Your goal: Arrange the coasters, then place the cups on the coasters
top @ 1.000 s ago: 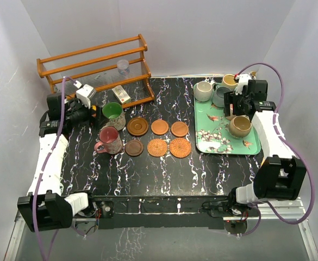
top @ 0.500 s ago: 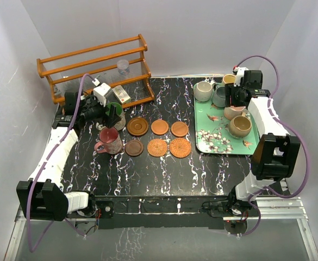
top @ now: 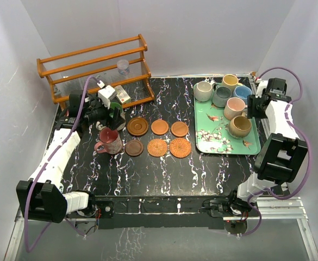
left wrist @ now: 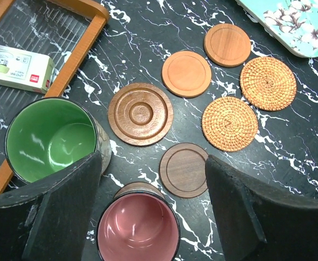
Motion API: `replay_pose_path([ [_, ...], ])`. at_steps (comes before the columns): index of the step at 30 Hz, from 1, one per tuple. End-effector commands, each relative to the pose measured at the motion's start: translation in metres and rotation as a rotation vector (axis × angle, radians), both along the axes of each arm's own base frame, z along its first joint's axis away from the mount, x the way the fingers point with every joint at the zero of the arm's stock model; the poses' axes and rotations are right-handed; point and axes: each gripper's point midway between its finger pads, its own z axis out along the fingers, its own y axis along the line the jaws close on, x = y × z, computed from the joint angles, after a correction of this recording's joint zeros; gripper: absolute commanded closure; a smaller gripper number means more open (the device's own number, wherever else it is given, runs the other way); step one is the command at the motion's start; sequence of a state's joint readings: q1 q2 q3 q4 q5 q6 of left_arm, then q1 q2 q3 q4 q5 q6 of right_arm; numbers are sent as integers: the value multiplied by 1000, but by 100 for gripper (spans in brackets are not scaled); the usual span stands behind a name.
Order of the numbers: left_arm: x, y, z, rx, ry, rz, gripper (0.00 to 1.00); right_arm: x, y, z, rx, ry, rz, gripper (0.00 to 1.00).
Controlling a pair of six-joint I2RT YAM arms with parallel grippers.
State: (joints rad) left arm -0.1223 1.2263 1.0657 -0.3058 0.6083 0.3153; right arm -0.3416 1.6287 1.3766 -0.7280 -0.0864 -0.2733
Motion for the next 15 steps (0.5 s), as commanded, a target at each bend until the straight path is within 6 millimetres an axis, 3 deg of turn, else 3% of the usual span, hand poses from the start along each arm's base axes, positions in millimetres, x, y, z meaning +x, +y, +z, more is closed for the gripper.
replay_pose_path([
  [1, -5, -6, 7, -14, -31, -20, 26, -10, 20, -12, 67, 33, 62, 52],
  [10, -9, -10, 4, -19, -19, -33, 26, -16, 4, -54, 24, 131, -9, 58],
  [15, -10, -10, 1, -22, -17, -33, 26, -19, 4, -62, 21, 144, 0, 73],
])
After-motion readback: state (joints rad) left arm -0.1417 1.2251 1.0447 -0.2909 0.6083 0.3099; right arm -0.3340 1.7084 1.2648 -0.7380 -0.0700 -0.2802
